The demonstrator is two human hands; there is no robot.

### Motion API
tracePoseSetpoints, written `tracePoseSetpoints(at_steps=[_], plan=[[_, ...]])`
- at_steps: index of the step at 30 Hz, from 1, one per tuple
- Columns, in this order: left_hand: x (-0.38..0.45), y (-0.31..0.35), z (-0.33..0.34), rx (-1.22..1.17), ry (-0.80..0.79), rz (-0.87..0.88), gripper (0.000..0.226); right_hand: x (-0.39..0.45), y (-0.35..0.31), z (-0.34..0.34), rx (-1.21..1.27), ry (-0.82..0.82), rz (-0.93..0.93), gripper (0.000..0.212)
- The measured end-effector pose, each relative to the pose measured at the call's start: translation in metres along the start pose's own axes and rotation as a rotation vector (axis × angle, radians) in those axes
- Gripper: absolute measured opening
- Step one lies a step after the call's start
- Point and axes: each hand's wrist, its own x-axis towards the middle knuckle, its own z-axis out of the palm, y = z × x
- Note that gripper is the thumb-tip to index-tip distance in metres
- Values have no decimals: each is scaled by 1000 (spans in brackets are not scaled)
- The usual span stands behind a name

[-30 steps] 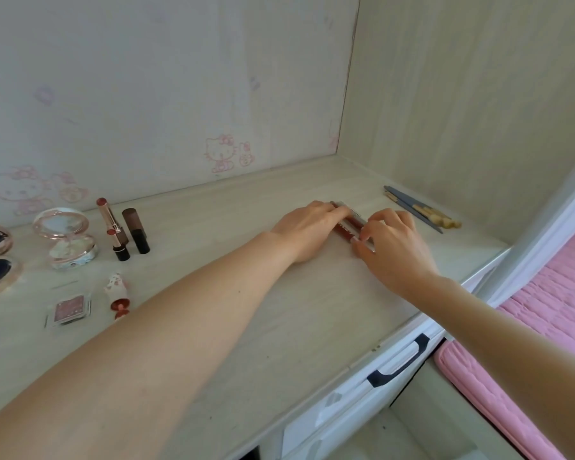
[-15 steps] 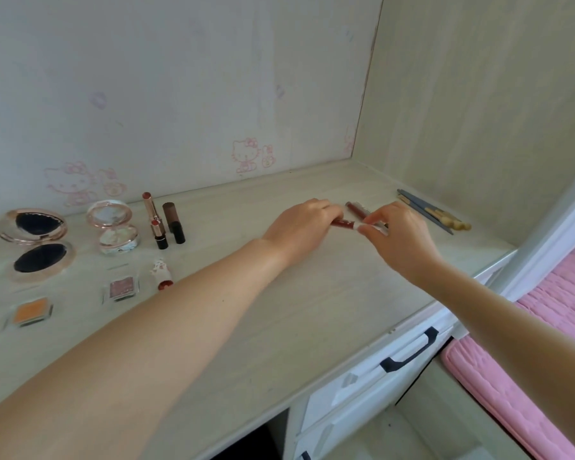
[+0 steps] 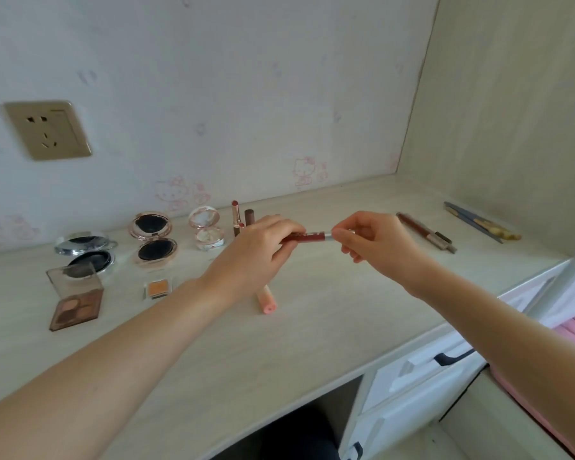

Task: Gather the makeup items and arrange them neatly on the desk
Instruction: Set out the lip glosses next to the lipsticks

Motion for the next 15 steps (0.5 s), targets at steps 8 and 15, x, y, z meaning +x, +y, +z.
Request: tracePoseSetpoints(at_steps=[8, 15], plan=[[-88, -13, -57, 3, 97, -175, 23, -13, -33, 79, 152, -194, -16, 6], [-151, -28, -73, 24, 238, -308, 30, -25, -54, 142, 388, -295, 68, 7]])
